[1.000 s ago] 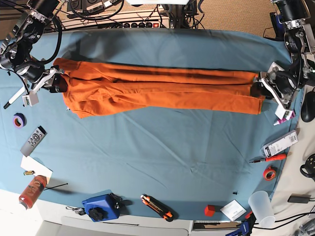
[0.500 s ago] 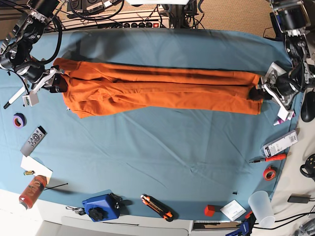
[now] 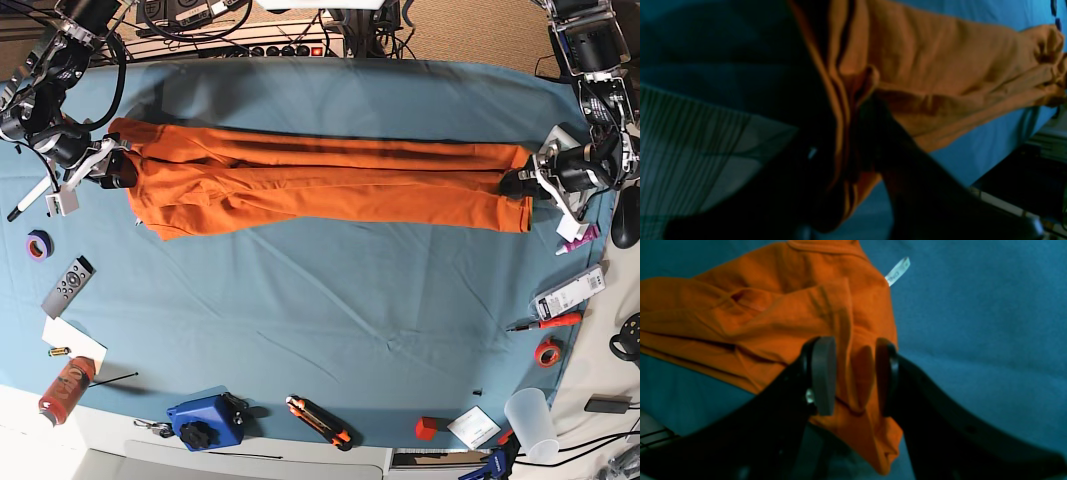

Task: Layout the t-shirt on the table in an organized manner, then fold the t-shirt properly
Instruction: 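Smooth the folded strip by pulling its ends apart with both grippers, then fold the strip end with the left gripper toward the right gripper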

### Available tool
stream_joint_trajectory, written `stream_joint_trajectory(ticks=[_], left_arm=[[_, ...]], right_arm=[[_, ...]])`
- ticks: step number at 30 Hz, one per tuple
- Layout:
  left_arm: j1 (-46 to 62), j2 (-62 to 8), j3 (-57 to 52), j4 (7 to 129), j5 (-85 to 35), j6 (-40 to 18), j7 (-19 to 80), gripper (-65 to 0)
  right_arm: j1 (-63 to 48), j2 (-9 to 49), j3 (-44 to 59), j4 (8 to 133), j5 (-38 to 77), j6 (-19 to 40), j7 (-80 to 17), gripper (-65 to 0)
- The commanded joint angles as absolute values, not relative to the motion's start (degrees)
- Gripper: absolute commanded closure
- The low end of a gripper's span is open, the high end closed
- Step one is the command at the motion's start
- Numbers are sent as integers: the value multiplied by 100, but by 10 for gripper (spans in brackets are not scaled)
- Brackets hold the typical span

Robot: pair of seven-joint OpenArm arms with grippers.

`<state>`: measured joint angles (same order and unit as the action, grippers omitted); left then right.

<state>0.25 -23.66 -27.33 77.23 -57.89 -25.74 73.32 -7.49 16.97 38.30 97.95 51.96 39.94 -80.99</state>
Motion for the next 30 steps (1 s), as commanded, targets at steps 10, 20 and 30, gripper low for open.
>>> stream_joint_trajectory(ticks=[10, 20, 30], left_arm=[[30, -2473, -3573, 8753, -5658, -2561, 7498, 0], [1181, -2231, -2335, 11821, -4191, -2342, 6862, 0], [1059, -1260, -333, 12436, -2126, -1605, 6445, 0]], right_arm=[[-696, 1806, 3870, 9889, 5306, 4000, -7940, -203], [-696, 1776, 3870, 9889, 5290, 4000, -7878, -203], [-696, 1776, 3868, 9889, 5290, 4000, -7741, -203]])
